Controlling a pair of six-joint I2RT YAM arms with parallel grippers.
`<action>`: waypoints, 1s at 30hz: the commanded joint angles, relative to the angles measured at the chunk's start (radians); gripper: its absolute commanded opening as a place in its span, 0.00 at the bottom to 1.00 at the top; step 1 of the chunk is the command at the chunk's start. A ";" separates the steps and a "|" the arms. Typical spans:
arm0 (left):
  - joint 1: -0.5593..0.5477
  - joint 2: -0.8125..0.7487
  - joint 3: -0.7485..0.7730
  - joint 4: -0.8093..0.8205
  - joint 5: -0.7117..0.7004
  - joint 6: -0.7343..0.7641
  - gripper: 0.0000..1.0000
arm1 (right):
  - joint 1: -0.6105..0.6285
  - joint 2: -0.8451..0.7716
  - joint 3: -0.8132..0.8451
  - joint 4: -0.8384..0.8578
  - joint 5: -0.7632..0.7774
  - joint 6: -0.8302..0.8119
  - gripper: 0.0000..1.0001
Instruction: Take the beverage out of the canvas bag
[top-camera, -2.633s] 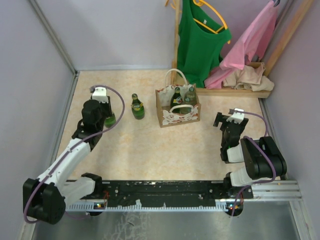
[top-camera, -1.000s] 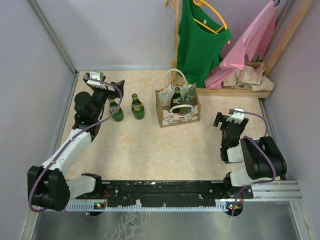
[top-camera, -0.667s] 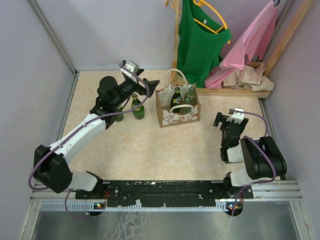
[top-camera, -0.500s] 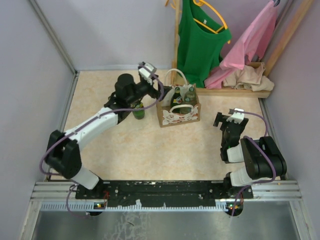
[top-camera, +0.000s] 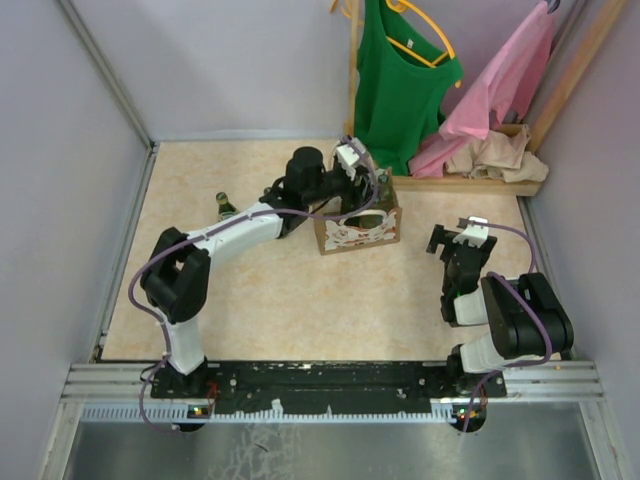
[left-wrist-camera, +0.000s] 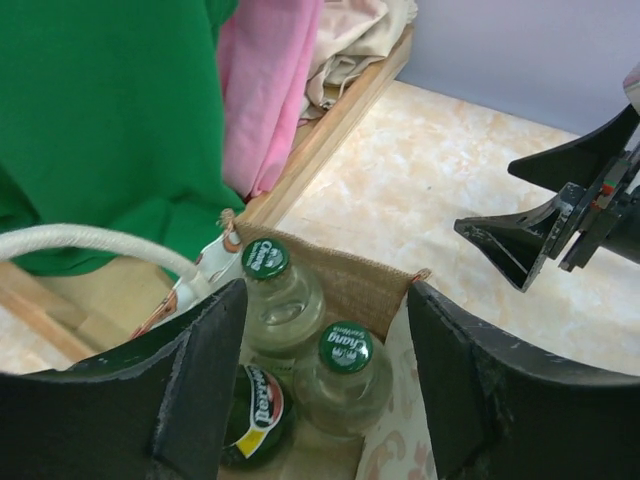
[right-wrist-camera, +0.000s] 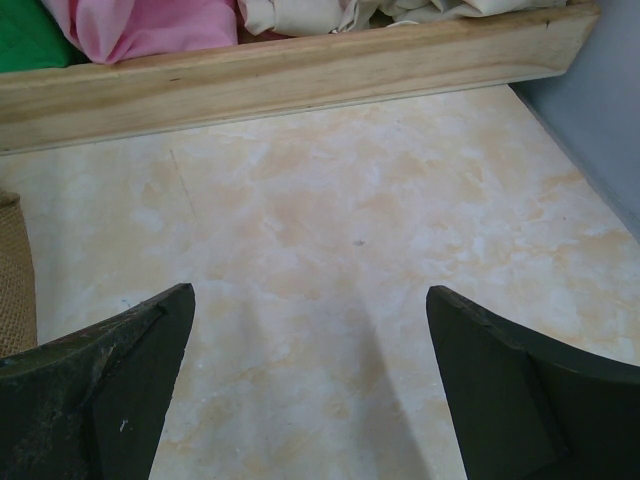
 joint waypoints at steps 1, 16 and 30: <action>-0.026 0.040 0.055 0.014 0.043 0.010 0.70 | -0.001 -0.017 0.020 0.045 0.004 0.002 0.99; -0.053 0.122 0.058 0.011 0.022 0.012 0.60 | -0.001 -0.017 0.020 0.044 0.004 0.002 0.99; -0.053 0.168 0.069 -0.016 -0.040 0.053 0.47 | -0.001 -0.017 0.020 0.044 0.003 0.001 0.99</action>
